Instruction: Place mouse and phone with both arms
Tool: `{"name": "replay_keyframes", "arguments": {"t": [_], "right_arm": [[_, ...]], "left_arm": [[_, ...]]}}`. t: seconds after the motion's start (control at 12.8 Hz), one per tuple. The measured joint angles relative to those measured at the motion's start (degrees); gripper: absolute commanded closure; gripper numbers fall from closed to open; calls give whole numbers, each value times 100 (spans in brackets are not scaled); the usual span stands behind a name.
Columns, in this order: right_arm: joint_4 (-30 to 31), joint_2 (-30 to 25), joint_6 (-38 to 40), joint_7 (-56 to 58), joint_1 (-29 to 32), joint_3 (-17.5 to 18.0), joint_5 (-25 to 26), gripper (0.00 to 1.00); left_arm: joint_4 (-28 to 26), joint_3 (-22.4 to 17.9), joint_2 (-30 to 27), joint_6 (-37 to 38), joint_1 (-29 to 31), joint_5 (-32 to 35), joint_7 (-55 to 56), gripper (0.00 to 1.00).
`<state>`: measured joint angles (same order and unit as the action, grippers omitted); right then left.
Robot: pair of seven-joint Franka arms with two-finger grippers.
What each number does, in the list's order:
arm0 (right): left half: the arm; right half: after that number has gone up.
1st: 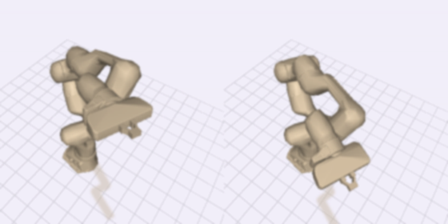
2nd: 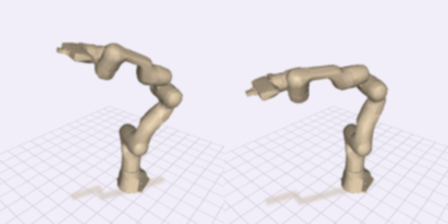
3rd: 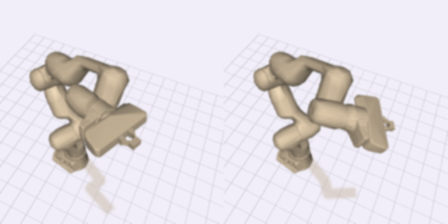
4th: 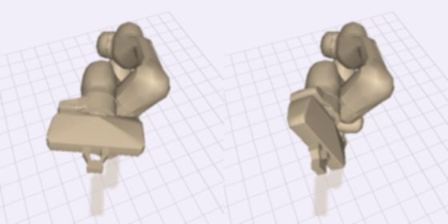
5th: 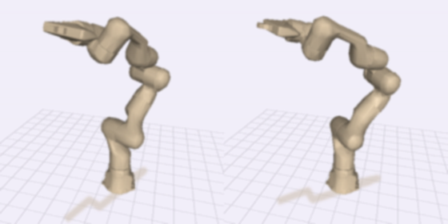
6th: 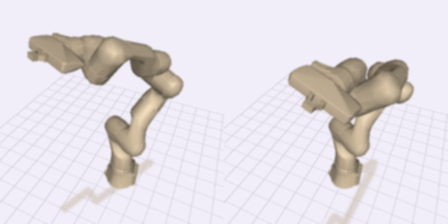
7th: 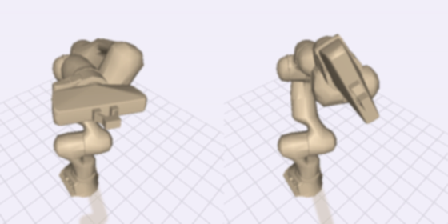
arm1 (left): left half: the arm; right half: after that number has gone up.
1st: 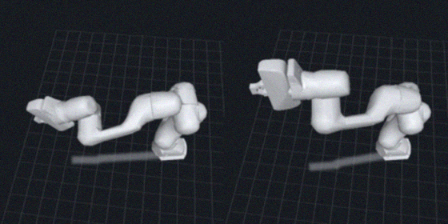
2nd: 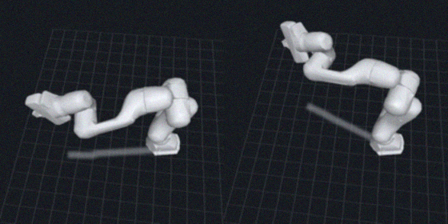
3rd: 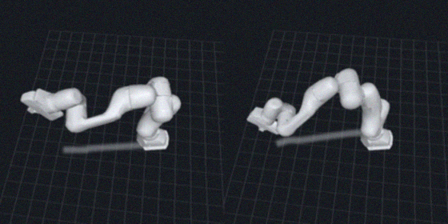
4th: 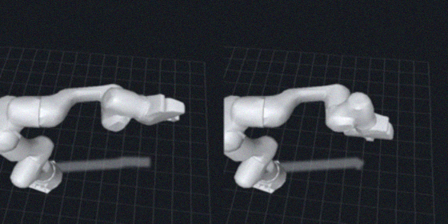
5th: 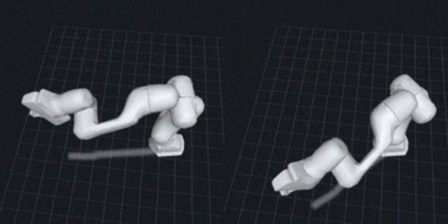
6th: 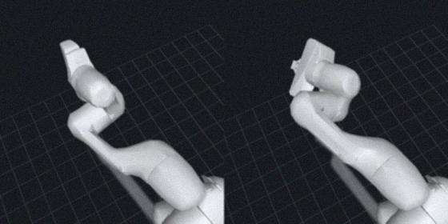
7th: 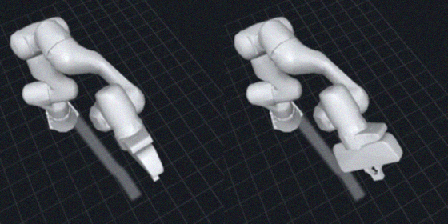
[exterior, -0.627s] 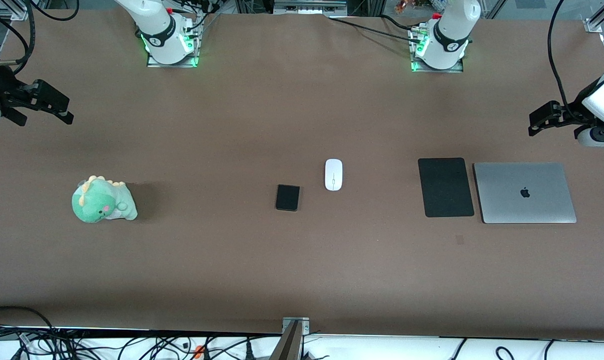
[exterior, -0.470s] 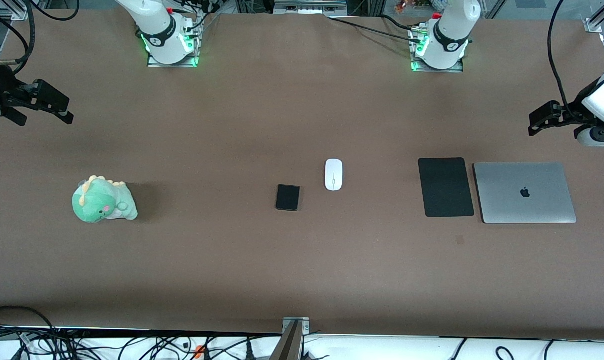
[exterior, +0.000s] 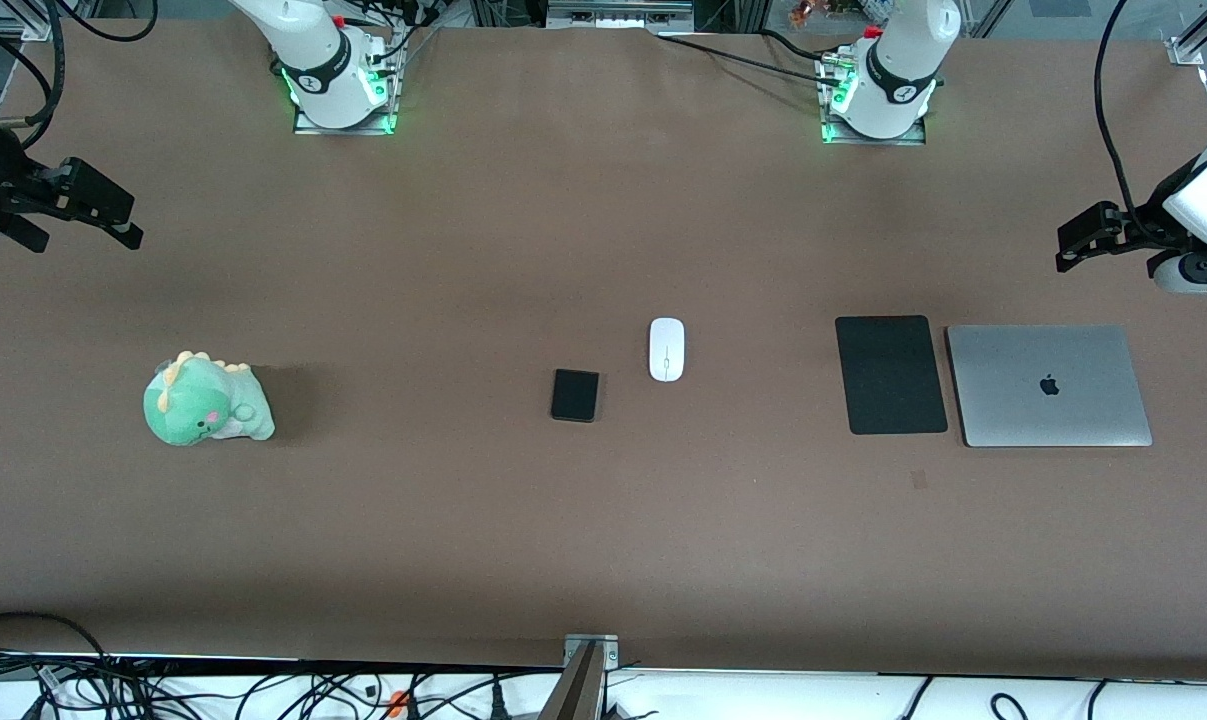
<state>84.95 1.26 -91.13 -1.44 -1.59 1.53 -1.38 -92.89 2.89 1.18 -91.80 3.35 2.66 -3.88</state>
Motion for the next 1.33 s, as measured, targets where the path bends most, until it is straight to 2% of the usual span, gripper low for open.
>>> {"name": "replay_keyframes", "arguments": {"t": [0.78,1.33], "right_arm": [[-8,94,14,1,-9,70,-1,0],[-9,350,1,1,-29,78,-1,0]], "left_arm": [[0,0,0,3,0,0,0,0],[0,0,0,13,0,0,0,0]]}}
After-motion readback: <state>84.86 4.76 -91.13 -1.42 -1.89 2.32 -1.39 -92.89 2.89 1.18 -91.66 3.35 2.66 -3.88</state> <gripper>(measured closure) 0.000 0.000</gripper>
